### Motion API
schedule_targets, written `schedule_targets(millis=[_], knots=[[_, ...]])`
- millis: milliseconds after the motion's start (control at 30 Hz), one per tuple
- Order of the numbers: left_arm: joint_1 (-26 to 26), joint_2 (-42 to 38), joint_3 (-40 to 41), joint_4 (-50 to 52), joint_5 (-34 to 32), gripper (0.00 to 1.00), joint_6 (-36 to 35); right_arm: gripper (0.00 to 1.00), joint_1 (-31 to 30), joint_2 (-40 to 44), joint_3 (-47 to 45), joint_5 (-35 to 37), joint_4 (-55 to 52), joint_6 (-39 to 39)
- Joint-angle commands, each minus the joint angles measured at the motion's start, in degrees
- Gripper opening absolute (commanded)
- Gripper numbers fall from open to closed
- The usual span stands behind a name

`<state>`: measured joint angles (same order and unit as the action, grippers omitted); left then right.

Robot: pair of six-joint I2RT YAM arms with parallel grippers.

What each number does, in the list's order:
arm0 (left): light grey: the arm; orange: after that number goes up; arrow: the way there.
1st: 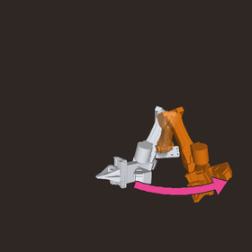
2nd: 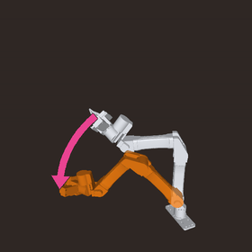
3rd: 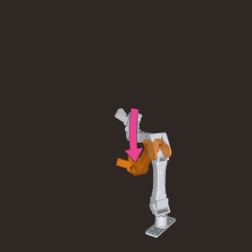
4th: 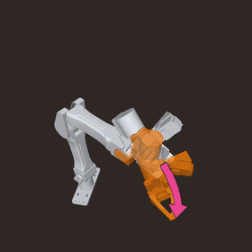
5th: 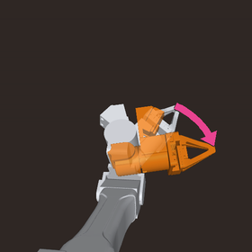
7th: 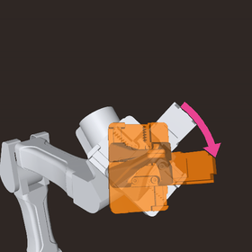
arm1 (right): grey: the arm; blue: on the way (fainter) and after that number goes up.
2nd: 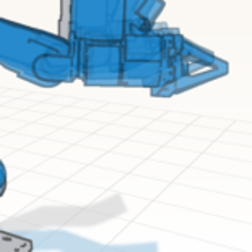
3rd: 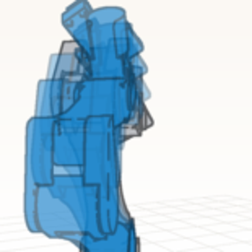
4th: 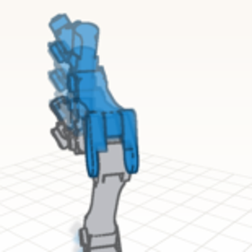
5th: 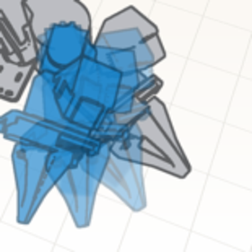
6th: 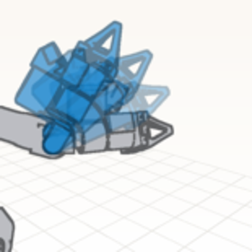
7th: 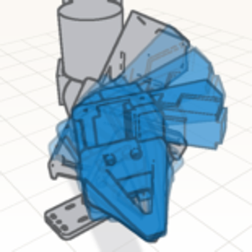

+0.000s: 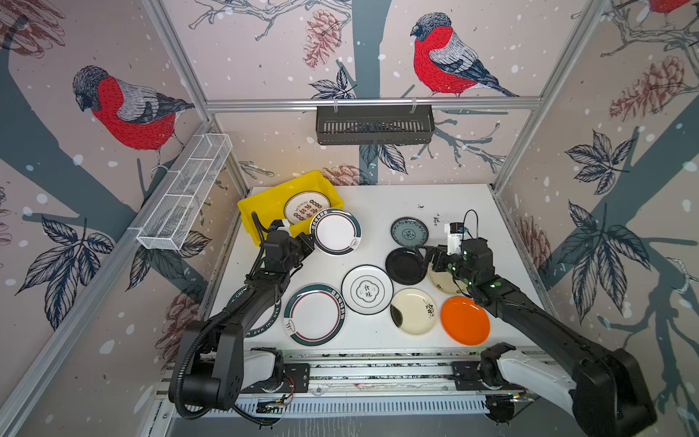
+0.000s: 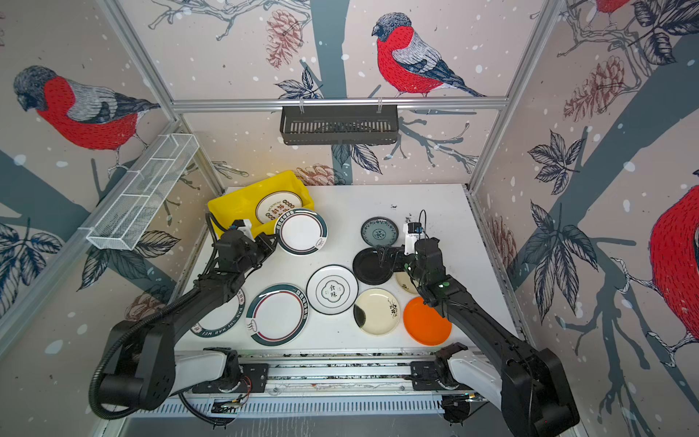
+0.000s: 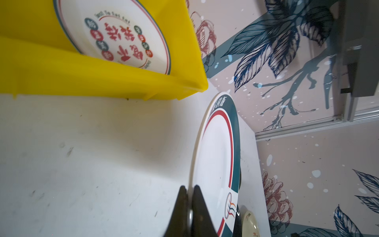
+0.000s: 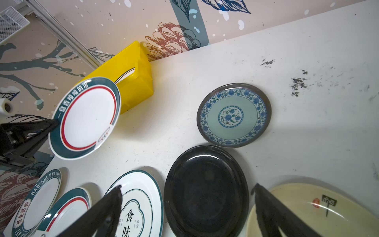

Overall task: Place the plates into the plastic bin on the countertop
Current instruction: Pick up the plate from the center of the table, then place the plate in the plastic bin.

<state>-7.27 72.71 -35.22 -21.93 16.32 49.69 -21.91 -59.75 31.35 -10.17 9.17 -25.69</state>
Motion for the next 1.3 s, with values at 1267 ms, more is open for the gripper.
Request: schedule_targets(millis=[1267], knots=[[11.46,36.67,-36.06,5.45,-21.71,0.00,-6.04,1.00,-2.35,5.53,-0.59,-0.52,2.16,5.09]])
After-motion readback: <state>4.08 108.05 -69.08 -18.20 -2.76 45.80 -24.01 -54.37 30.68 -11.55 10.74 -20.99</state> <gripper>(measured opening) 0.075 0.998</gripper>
